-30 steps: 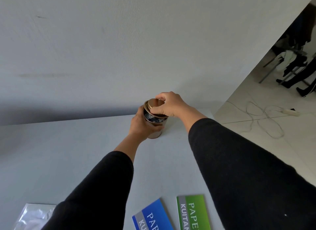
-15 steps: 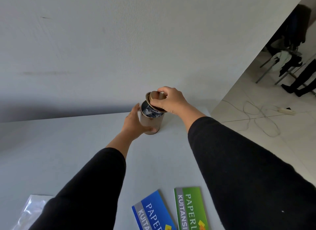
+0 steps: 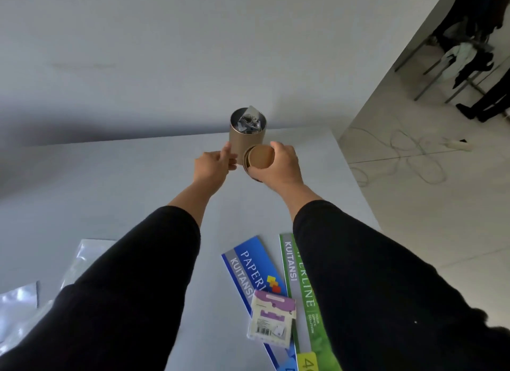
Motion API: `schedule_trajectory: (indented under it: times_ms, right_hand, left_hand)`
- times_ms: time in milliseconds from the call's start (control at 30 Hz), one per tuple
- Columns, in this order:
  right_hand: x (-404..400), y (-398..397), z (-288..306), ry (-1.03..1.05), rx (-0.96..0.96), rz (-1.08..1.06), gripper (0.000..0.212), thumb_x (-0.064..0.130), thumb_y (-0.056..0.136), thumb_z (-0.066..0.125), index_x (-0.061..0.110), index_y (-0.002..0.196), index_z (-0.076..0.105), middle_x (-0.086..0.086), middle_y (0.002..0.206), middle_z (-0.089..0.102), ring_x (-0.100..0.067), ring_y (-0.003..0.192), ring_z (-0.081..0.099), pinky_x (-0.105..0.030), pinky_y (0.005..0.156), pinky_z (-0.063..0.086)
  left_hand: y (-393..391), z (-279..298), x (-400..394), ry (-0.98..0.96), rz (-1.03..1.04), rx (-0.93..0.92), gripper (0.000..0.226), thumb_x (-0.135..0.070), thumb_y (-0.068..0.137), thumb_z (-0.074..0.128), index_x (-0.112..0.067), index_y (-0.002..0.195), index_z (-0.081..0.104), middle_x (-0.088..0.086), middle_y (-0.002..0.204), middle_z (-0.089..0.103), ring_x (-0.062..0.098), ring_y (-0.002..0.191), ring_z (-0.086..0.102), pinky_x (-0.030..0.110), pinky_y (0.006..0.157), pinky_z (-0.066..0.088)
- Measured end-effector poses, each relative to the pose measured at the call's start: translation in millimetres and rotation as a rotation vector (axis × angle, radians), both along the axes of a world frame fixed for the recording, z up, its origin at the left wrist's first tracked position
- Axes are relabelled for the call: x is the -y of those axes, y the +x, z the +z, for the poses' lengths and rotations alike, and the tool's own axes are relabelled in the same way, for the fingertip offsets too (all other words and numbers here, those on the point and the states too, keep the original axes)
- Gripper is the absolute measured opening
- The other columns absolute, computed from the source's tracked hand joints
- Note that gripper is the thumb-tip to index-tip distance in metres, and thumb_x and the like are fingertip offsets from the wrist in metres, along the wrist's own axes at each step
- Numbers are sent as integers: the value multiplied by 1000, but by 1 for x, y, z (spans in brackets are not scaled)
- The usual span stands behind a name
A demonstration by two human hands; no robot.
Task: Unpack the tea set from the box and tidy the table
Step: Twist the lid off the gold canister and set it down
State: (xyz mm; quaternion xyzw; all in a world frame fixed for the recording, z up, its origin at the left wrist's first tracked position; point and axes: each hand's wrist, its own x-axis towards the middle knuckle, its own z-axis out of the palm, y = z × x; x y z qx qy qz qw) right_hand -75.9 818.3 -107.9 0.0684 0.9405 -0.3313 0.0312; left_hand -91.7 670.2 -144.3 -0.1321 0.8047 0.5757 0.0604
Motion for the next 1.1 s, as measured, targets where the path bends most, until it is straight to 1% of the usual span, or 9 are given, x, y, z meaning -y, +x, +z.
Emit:
schedule_trajectory:
  times_ms: [133, 367, 433, 500, 600, 833, 967, 1033, 1100]
  right_hand:
    - [9, 13, -37, 21, 58, 6, 78, 38, 69, 81, 11, 133, 45, -10, 131, 46, -25, 118, 50, -30, 93, 44]
    - [10, 8, -75, 33, 120, 46, 85, 38, 70, 81, 11, 139, 39, -9, 137, 41, -24, 123, 46, -33, 98, 44]
    - [9, 5, -82, 36, 126, 57, 85, 39, 71, 81, 11, 139, 38, -9, 137, 41, -24, 123, 46, -31, 97, 43]
    - [9, 1, -88, 33, 130, 69, 85, 39, 71, 81, 10, 140, 38, -9, 138, 42, -24, 123, 46, -30, 97, 42]
    - [11, -6, -95, 26, 123, 83, 84, 36, 71, 81, 9, 139, 39, -10, 136, 42, -24, 122, 47, -30, 97, 42]
    - [13, -15, -106, 32, 101, 75, 81, 36, 71, 81, 8, 136, 42, -10, 135, 43, -25, 123, 46, -31, 98, 42]
    - [11, -13, -103, 59, 132, 117, 86, 37, 76, 77, 7, 144, 33, -11, 141, 38, -26, 130, 40, -32, 103, 38]
    - [10, -12, -96, 79, 137, 130, 88, 39, 78, 74, 8, 146, 28, -11, 143, 36, -26, 133, 37, -33, 104, 37]
    - [11, -10, -86, 72, 136, 120, 84, 40, 82, 69, 8, 147, 28, -11, 145, 34, -26, 134, 36, -33, 105, 36]
  left_hand:
    - [11, -19, -3, 6, -39, 83, 57, -51, 98, 33, -13, 99, 75, 5, 93, 75, 20, 92, 71, 37, 96, 52]
    - [14, -50, -3, -67, -47, 169, 63, -54, 98, 26, -13, 106, 74, 6, 104, 74, 18, 102, 66, 37, 103, 46]
    - [11, -57, -5, -119, -46, 180, 63, -54, 98, 25, -16, 108, 73, 5, 107, 73, 20, 105, 64, 33, 102, 46]
    - [8, -62, -7, -171, -34, 190, 63, -54, 99, 24, -17, 110, 73, 4, 110, 72, 21, 107, 62, 27, 94, 44]
    - [4, -68, -9, -207, -13, 186, 63, -54, 98, 24, -17, 111, 73, 2, 114, 70, 21, 110, 60, 26, 93, 41]
    - [-2, -78, -13, -265, -3, 150, 59, -53, 99, 26, -19, 108, 74, 7, 109, 71, 25, 105, 61, 28, 89, 45]
    - [1, -79, -15, -295, -24, 143, 62, -53, 99, 26, -15, 98, 75, 9, 101, 70, 25, 98, 60, 32, 88, 46]
    - [4, -75, -14, -346, -39, 139, 60, -55, 99, 23, -14, 84, 64, 8, 92, 61, 23, 89, 53, 34, 87, 44]
    - [9, -67, -7, -401, -18, 136, 56, -54, 99, 19, -14, 84, 55, 6, 92, 54, 22, 87, 46, 36, 88, 43]
